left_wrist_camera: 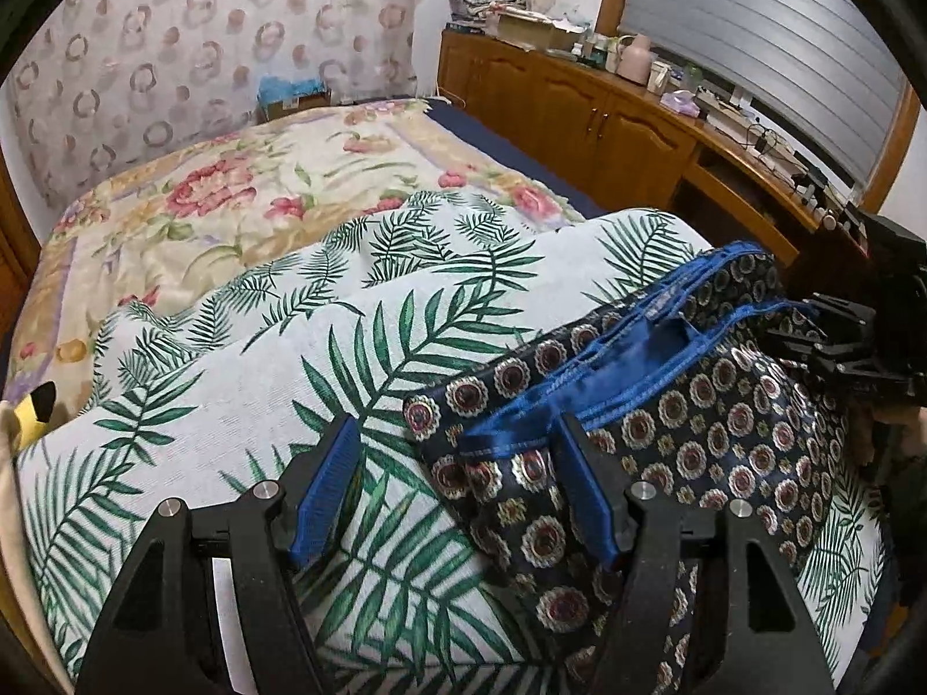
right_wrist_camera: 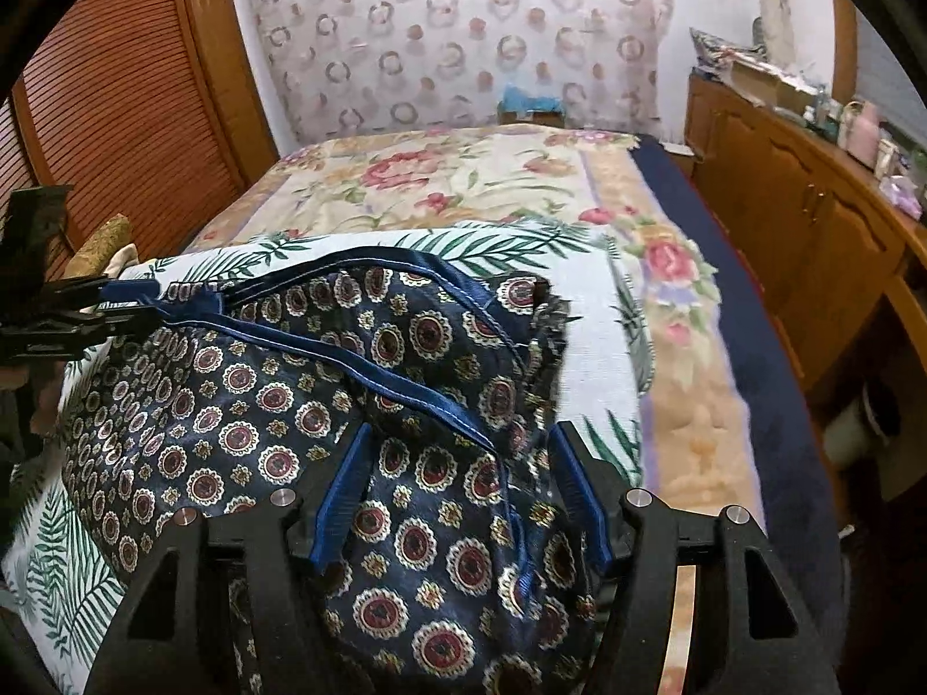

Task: Fold small clothes
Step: 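Lift the folded shirt off the bed with both tools, then carry the folded shirt with both tools beside the yellow plush toy, then lower the shirt onto the bed and open both tools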

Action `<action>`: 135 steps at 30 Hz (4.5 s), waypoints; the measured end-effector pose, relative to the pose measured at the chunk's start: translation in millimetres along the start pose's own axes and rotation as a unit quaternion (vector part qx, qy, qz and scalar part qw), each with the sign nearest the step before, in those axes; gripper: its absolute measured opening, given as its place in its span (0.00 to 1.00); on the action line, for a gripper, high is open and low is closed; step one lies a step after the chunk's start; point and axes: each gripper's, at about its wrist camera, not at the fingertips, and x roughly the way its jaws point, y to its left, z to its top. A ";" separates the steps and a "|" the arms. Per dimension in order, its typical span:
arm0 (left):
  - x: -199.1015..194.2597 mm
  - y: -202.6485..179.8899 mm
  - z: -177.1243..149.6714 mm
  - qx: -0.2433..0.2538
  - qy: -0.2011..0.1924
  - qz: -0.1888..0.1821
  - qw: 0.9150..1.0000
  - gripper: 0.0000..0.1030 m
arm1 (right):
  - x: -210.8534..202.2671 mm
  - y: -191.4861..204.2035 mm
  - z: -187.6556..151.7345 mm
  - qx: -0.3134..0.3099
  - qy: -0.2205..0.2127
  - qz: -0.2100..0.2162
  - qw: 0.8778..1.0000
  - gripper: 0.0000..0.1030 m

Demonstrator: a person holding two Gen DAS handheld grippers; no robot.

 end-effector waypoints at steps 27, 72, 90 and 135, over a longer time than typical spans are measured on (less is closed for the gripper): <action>-69.2 -31.1 -9.2 0.017 -0.089 -0.036 0.995 0.09 | -29.8 0.9 -6.6 -0.023 -0.064 0.049 0.996 0.10; -261.6 180.0 -215.2 -0.217 -0.268 0.222 0.912 0.08 | 75.8 282.1 172.4 -0.423 -0.112 0.188 0.879 0.09; -238.8 193.9 -252.4 -0.269 -0.212 0.245 0.907 0.08 | 106.4 270.7 208.0 -0.385 -0.097 0.193 0.897 0.63; -260.5 162.2 -247.6 -0.232 -0.211 0.293 0.903 0.82 | 133.9 198.9 142.7 -0.238 -0.059 0.188 0.951 0.65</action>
